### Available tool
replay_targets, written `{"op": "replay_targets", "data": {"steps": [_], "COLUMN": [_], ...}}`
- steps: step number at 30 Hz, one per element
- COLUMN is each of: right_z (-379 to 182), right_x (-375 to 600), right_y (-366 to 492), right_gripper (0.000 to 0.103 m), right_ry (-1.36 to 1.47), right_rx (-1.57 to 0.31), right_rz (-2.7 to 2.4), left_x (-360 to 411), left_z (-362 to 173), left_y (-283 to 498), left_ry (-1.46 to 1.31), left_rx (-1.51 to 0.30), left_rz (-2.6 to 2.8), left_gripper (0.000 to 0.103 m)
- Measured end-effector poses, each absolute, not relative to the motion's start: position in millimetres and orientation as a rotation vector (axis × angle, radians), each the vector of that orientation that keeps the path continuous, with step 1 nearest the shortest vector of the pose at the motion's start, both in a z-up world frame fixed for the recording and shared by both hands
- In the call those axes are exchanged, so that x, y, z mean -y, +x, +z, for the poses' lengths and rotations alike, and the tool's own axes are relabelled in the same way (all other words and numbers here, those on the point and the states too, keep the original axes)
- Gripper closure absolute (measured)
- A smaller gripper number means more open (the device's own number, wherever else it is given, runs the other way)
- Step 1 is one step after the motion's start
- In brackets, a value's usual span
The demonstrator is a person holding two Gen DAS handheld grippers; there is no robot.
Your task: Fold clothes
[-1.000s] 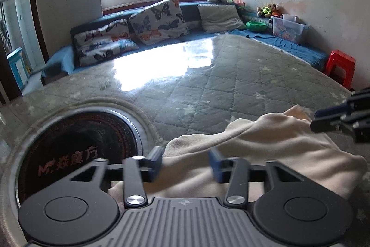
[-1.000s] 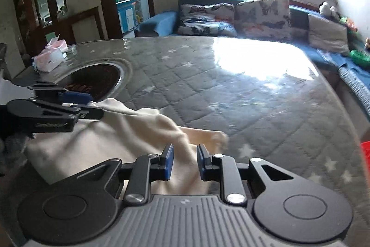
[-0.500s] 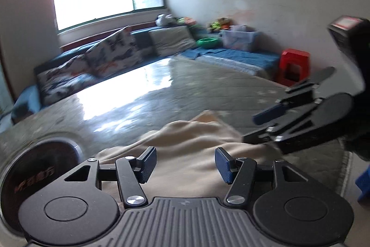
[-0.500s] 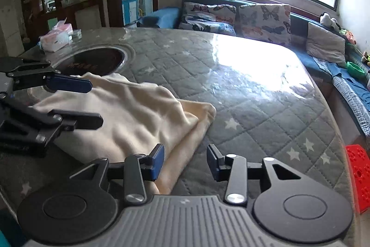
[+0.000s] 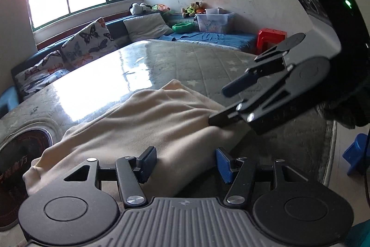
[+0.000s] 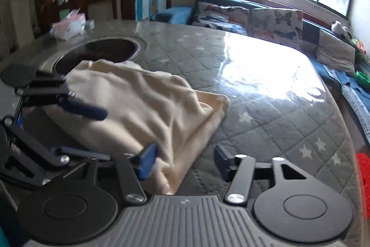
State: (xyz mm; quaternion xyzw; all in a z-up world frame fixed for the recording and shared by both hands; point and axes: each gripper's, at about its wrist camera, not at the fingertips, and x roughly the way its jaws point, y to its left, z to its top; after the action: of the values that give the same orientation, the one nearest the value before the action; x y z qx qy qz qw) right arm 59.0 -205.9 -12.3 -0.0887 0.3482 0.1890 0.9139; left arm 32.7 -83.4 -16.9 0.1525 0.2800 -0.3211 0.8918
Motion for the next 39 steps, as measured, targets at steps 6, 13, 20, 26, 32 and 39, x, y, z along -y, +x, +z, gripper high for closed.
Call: {"op": "replay_targets", "data": {"steps": [6, 13, 20, 26, 32, 39], "right_z": [4, -7, 2, -1, -12, 6], "right_x": [206, 193, 197, 176, 163, 153], "right_y": [65, 91, 106, 137, 155, 125], "right_gripper": [0.045, 0.044, 0.038, 0.036, 0.031, 0.017], "right_ry": [-0.186, -0.218, -0.197, -0.211, -0.251, -0.272], "right_rx": [-0.692, -0.698, -0.679, -0.689, -0.717, -0.653], "right_rz": [0.369, 0.362, 0.315, 0.315, 0.272, 0.329], "left_x": [70, 38, -5, -37, -53, -66], "left_z": [-15, -15, -5, -4, -10, 2], "left_y": [30, 28, 30, 37, 37, 40], "left_ry": [0.28, 0.217, 0.108, 0.029, 0.018, -0.005], "left_rx": [-0.583, -0.609, -0.618, -0.643, -0.675, -0.631], "left_rz": [-0.654, -0.575, -0.474, -0.377, -0.329, -0.259], "left_gripper": [0.04, 0.035, 0.035, 0.036, 0.037, 0.037]}}
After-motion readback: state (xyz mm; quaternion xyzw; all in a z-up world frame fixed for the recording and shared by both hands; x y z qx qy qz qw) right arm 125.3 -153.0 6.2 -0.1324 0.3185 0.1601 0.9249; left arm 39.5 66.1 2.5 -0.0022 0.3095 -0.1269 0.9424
